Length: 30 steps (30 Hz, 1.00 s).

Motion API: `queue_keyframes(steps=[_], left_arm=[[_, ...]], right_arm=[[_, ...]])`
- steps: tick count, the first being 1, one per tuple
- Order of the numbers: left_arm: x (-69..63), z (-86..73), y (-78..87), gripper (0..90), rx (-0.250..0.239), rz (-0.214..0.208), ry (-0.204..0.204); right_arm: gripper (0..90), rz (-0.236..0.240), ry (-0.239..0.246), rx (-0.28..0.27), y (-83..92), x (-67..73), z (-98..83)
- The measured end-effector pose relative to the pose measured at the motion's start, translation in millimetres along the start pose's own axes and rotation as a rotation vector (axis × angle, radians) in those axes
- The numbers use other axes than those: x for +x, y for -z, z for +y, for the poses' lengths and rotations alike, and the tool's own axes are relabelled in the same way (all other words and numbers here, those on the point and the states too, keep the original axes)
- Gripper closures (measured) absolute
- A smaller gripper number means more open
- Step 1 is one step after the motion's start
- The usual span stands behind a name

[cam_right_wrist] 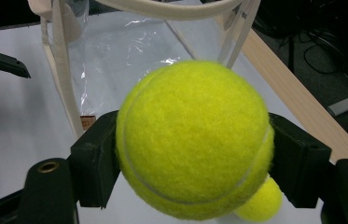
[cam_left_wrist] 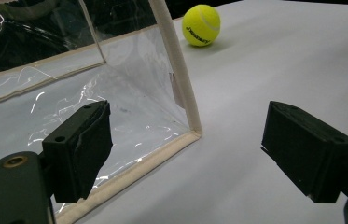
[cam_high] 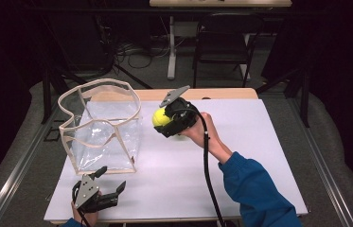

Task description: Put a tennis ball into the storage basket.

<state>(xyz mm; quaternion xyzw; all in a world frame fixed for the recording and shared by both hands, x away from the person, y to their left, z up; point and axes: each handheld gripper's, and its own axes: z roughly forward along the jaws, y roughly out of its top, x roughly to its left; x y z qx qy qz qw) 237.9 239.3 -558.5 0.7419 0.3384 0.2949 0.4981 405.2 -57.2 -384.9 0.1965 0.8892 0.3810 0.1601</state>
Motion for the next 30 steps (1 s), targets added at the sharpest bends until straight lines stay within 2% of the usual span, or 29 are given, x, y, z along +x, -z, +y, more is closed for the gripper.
queue_keyframes(steps=[30], left_arm=[[0.1, 0.0, 0.1, 15.9, -0.003, -0.002, 0.001]], right_arm=[[26.0, -0.006, 0.021, -0.025, 4.1, -2.1, 20.6]])
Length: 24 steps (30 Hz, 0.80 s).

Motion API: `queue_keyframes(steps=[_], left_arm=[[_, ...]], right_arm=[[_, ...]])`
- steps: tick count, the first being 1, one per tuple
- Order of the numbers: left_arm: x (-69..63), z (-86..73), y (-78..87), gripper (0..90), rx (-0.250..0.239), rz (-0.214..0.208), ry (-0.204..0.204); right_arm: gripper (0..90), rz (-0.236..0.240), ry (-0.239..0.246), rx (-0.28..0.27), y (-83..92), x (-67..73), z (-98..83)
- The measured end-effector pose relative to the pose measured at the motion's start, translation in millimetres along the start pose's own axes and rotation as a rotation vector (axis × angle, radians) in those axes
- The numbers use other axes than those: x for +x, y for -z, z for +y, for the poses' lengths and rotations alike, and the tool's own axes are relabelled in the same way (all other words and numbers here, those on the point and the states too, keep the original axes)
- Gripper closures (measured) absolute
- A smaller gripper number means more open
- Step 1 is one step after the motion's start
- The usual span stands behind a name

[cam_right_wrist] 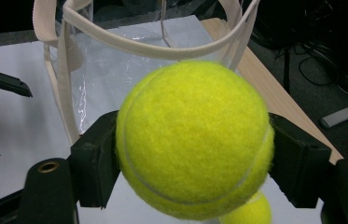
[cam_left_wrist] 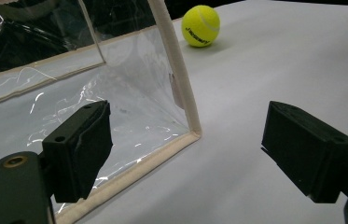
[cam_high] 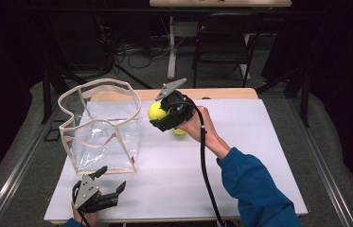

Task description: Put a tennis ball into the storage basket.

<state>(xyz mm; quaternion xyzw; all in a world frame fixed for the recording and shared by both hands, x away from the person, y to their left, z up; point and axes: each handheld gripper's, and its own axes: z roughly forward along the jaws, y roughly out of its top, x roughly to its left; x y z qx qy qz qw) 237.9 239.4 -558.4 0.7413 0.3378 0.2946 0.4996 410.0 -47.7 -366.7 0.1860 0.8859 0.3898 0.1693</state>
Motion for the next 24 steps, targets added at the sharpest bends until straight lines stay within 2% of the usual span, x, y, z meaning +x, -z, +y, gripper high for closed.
queue_keyframes(steps=[24], left_arm=[[0.0, -0.1, 0.1, 16.0, -0.002, 0.0, 0.004]], right_arm=[[26.0, -0.008, 0.004, -0.043, 4.3, -3.5, 14.0]])
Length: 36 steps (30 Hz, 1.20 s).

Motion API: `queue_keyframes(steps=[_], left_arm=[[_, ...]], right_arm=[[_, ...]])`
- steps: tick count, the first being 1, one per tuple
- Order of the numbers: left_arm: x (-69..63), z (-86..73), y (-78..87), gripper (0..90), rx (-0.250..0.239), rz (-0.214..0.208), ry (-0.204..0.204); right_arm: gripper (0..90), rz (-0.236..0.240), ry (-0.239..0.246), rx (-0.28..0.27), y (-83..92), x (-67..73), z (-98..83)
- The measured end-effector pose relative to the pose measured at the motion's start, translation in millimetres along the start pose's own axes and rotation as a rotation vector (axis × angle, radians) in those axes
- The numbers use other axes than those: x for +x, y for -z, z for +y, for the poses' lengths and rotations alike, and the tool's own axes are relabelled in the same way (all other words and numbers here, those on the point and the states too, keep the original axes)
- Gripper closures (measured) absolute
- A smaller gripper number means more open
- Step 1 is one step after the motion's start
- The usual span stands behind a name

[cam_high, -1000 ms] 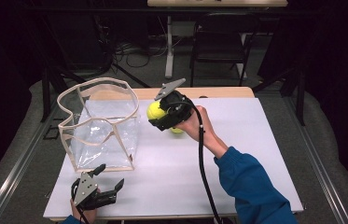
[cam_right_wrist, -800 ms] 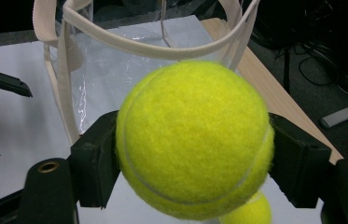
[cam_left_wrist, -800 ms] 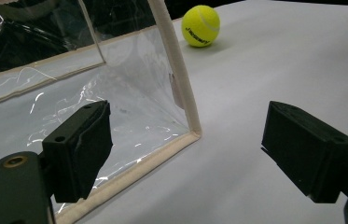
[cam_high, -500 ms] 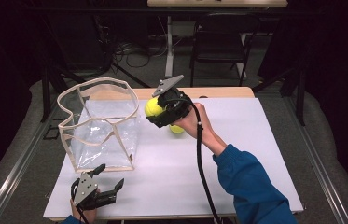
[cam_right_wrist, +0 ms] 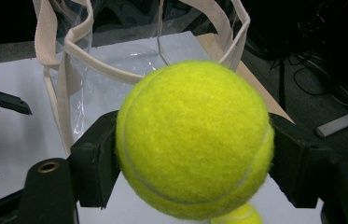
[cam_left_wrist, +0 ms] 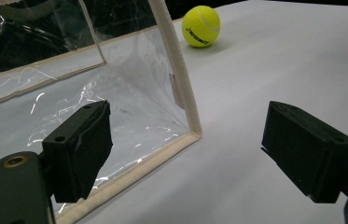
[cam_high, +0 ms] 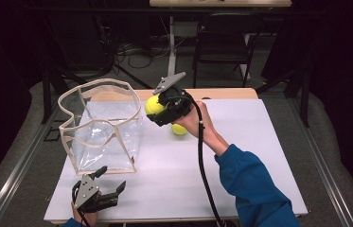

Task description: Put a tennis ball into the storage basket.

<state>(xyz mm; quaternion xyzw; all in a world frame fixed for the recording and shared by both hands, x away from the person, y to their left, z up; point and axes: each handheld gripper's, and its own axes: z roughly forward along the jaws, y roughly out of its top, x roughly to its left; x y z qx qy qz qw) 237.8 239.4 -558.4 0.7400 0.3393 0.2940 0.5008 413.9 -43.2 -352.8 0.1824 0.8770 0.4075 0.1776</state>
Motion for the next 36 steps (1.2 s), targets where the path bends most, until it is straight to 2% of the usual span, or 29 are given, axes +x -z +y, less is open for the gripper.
queue_keyframes(steps=[25, 36], left_arm=[[-0.2, 0.4, 0.1, 15.9, 0.0, -0.003, -0.003], [-0.2, 0.5, 0.2, 16.0, 0.0, -0.003, -0.005]], right_arm=[[26.0, -0.014, -0.007, -0.033, 3.1, -4.1, 8.9], [26.0, -0.004, -0.007, -0.056, -1.3, -1.8, 22.1]])
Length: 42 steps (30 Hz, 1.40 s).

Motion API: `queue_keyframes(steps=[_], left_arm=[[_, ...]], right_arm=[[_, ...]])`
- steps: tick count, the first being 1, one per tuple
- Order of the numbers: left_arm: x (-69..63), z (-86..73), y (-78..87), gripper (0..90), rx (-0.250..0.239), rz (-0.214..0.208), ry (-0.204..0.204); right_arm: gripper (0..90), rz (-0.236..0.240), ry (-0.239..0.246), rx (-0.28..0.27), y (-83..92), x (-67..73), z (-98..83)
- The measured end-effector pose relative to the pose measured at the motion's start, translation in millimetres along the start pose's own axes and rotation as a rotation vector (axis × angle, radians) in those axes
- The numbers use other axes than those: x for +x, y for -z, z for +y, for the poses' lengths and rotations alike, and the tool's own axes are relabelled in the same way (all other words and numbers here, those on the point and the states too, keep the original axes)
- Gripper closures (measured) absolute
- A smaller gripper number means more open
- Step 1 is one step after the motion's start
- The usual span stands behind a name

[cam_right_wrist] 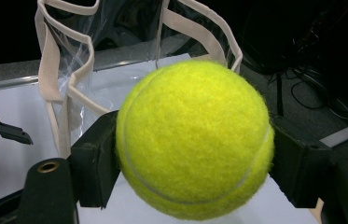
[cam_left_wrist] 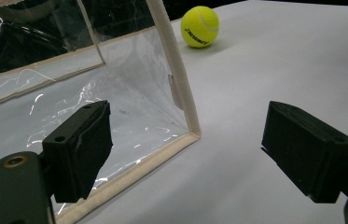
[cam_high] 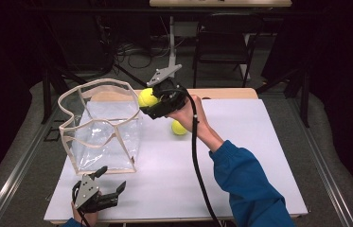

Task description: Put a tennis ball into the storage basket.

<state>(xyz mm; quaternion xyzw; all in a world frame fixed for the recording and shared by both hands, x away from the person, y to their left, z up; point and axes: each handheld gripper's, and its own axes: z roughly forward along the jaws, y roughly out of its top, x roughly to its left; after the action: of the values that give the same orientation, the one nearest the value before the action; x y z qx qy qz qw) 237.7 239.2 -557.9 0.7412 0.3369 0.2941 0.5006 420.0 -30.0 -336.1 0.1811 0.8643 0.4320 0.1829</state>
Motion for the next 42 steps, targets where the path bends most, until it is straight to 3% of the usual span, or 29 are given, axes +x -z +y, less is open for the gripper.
queue_keyframes(steps=[42], left_arm=[[0.8, 0.4, 1.1, 15.9, 0.001, -0.002, -0.003]], right_arm=[[26.0, 0.003, -0.008, -0.057, -24.5, 8.4, 21.9]])
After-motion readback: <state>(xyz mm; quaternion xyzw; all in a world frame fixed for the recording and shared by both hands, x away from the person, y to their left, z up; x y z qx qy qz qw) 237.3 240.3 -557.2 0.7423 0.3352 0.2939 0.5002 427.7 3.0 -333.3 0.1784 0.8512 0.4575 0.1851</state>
